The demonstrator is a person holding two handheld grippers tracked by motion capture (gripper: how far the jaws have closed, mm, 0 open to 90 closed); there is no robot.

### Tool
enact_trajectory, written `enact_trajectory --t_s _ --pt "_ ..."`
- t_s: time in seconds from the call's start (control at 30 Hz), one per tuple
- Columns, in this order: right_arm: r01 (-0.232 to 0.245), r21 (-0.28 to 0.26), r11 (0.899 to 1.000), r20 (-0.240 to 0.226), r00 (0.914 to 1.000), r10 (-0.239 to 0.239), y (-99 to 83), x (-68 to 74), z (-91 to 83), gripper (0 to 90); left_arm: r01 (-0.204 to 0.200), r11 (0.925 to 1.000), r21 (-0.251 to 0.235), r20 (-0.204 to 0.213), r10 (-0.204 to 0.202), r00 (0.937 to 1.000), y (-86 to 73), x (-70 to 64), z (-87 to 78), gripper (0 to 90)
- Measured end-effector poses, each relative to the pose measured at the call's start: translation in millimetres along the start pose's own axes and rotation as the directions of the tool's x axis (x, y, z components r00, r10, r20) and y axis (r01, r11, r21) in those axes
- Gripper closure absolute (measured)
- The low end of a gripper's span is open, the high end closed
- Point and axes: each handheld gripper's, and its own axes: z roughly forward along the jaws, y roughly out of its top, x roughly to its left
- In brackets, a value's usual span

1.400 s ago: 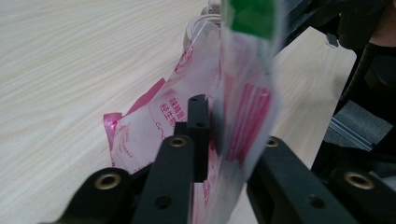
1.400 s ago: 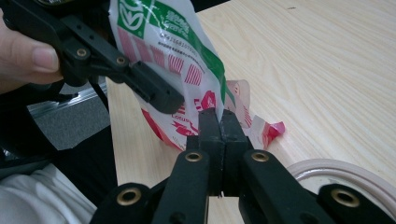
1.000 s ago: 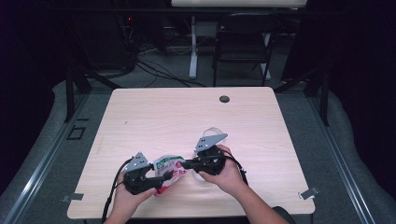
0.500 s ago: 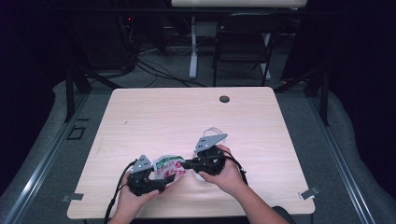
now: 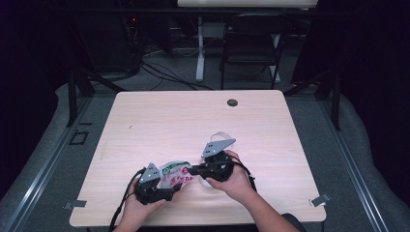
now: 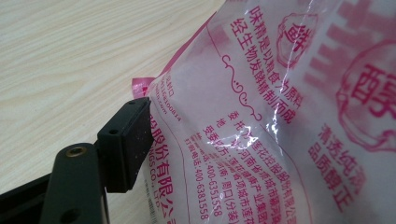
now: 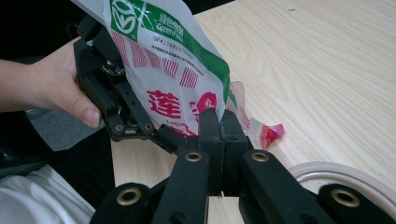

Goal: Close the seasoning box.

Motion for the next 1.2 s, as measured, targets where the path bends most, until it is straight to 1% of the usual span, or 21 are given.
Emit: enact_trajectory --t_s 0.17,0.23,0.43,0.47,0.5,0.53,0.7,0.87,1.03,1.07,1.2 --pt "-0.002 -0.001 1.0 0.001 1.0 0.002 -0.3 -0.3 -0.4 90.0 -0.001 1.0 0.007 -0.001 0.001 1.0 -2.7 2.7 2.9 28.2" --pt "0.002 0.002 1.0 0.0 1.0 -0.002 0.0 -0.2 -0.6 90.0 0.015 0.9999 0.0 0.0 -0.015 0.9999 -4.1 3.0 4.7 27.2" --pt "-0.003 -0.002 1.0 0.003 1.0 0.003 -0.2 -0.1 -0.5 90.0 0.007 1.0 0.001 -0.002 -0.007 1.0 -6.3 5.5 6.8 25.8" --pt "-0.002 -0.002 1.0 0.002 1.0 0.002 -0.2 -0.1 -0.5 90.0 0.017 0.9998 -0.005 0.001 -0.017 0.9999 -7.1 5.0 7.7 25.5" --pt "-0.002 -0.002 1.0 0.002 1.0 0.002 -0.2 -0.1 -0.5 90.0 0.011 0.9999 -0.004 0.0 -0.011 0.9999 -7.4 5.5 7.9 25.3" --pt "-0.001 -0.003 1.0 0.003 1.0 0.001 -0.2 0.0 -0.4 90.0 0.005 1.0 -0.001 -0.001 -0.005 1.0 -7.7 5.8 8.0 25.2" --pt "-0.001 -0.004 1.0 0.003 1.0 0.001 -0.3 -0.2 -0.4 90.0 0.011 0.9999 0.004 -0.001 -0.011 0.9999 -9.4 5.8 9.1 24.5" --pt "-0.001 -0.005 1.0 0.003 1.0 0.001 -0.3 -0.1 -0.4 90.0 -0.006 0.9998 0.021 -0.011 0.006 0.9999 -10.8 5.8 9.7 24.5" --pt "-0.001 -0.006 1.0 0.005 1.0 0.001 -0.4 0.0 -0.5 90.0 -0.001 0.999 0.044 -0.008 0.002 1.0 -11.8 7.5 12.8 23.3" --pt "-0.001 -0.006 1.0 0.005 1.0 0.001 -0.4 0.0 -0.5 90.0 0.009 0.9991 0.042 -0.004 -0.009 1.0 -12.1 7.2 13.8 23.3" --pt "-0.001 -0.007 1.0 0.005 1.0 0.001 -0.4 0.0 -0.4 90.0 0.003 0.9991 0.043 -0.005 -0.003 1.0 -12.2 9.2 14.9 23.4"
